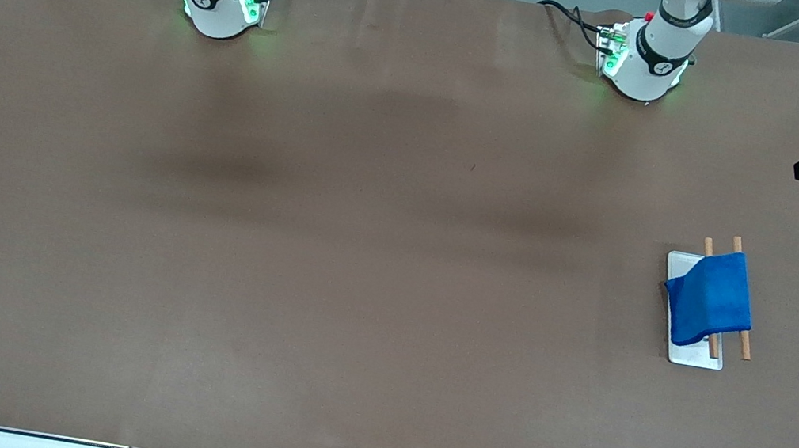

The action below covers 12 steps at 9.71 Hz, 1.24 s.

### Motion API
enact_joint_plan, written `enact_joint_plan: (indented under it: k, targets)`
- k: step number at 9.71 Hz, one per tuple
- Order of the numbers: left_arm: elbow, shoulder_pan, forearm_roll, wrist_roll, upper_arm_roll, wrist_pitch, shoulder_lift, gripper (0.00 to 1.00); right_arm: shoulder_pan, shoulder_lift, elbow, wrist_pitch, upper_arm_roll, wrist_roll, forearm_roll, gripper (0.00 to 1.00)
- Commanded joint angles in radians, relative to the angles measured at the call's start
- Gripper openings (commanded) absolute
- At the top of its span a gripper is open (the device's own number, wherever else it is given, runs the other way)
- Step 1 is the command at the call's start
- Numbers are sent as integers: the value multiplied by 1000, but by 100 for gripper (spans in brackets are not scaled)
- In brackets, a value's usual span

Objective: Right arm passes towel to left arm to hang

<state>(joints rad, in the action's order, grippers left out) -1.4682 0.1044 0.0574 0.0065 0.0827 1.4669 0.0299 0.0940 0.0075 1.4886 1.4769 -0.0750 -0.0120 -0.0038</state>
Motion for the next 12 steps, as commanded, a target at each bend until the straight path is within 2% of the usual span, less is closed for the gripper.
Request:
enact_joint_plan:
  k: [1, 3, 5, 9, 12]
  targets:
    - [0, -9, -36, 3, -12, -22, -28, 100, 12, -15, 16, -1, 6, -13, 16, 100]
    - [-24, -9, -73, 4, -40, 12, -30, 100, 10, -15, 15, 0, 6, -11, 16, 100]
    - [-50, -20, -70, 4, -47, 17, -19, 100, 10, -15, 15, 5, 6, -11, 16, 100]
    - [-52, -86, -38, 0, -112, 17, -19, 100, 10, -14, 15, 2, 6, -13, 16, 100]
    - [-61, -86, -14, 0, -109, 18, -18, 100, 12, -14, 15, 2, 6, -13, 16, 100]
